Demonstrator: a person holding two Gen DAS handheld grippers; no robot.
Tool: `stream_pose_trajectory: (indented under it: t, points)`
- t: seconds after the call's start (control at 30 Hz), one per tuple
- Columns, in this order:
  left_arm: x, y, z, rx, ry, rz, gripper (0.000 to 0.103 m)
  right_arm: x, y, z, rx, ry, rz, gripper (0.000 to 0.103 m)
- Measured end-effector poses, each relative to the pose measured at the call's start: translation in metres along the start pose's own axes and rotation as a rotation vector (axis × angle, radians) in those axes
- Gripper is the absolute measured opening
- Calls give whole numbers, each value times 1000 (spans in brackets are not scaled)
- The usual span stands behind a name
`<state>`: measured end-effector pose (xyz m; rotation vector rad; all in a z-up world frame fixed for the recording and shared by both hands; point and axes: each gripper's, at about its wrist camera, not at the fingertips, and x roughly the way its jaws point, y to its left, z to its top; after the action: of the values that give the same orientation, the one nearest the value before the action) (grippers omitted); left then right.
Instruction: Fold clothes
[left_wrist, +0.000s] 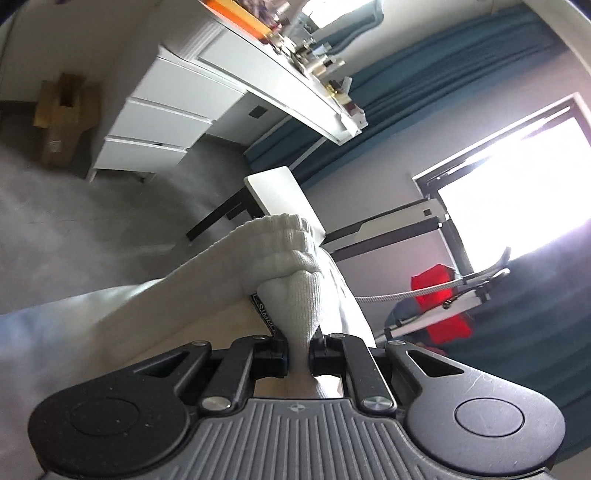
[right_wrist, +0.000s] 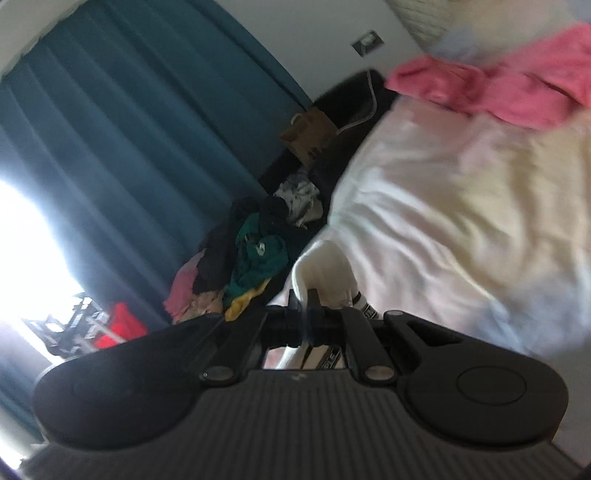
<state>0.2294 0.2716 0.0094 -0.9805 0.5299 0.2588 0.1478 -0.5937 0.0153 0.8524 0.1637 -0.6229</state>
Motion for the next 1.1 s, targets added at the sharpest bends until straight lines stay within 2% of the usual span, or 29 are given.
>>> stream_pose_trajectory:
  t: [0.1, 0.27, 0.37, 0.47, 0.57, 0.63, 0.67, 0.8, 0.83, 0.87, 0.9, 0.93, 0.97, 1.1]
  points:
    - [61, -16, -4, 60, 2, 32, 10, 75, 31, -21, -71, -7, -53, 6]
    - [162, -41, -11, 163, 6, 85, 11, 172, 54, -68, -238, 21, -130, 6]
    - [195, -33, -18, 178, 32, 103, 12, 207, 53, -85, -288, 60, -162, 6]
    - [207, -35, -19, 179, 42, 113, 14, 225, 51, -90, -318, 107, -174, 6]
    - [204, -42, -18, 178, 58, 114, 18, 220, 52, -88, -313, 130, -177, 8]
    - [190, -38, -15, 168, 63, 91, 37, 209, 54, -84, -293, 144, -168, 9]
    - [182, -39, -16, 179, 57, 75, 53, 204, 54, -79, -275, 155, -165, 10]
    - [130, -33, -27, 246, 33, 1, 72, 154, 53, -73, -194, 186, -113, 12]
    - [114, -28, -35, 242, 24, -12, 75, 139, 51, -74, -178, 190, -82, 18]
    - [99, -22, -43, 233, 18, -24, 77, 121, 46, -75, -155, 187, -49, 37]
    - [85, -12, -52, 202, 25, -31, 77, 104, 42, -77, -131, 183, -18, 49]
    - [72, -2, -60, 171, 32, -39, 77, 88, 34, -79, -98, 179, 1, 69]
    - [59, 8, -69, 136, 40, -44, 78, 71, 26, -82, -63, 175, 18, 73]
    - [24, 56, -97, -33, 90, -27, 78, 24, -16, -102, 77, 238, 38, 73]
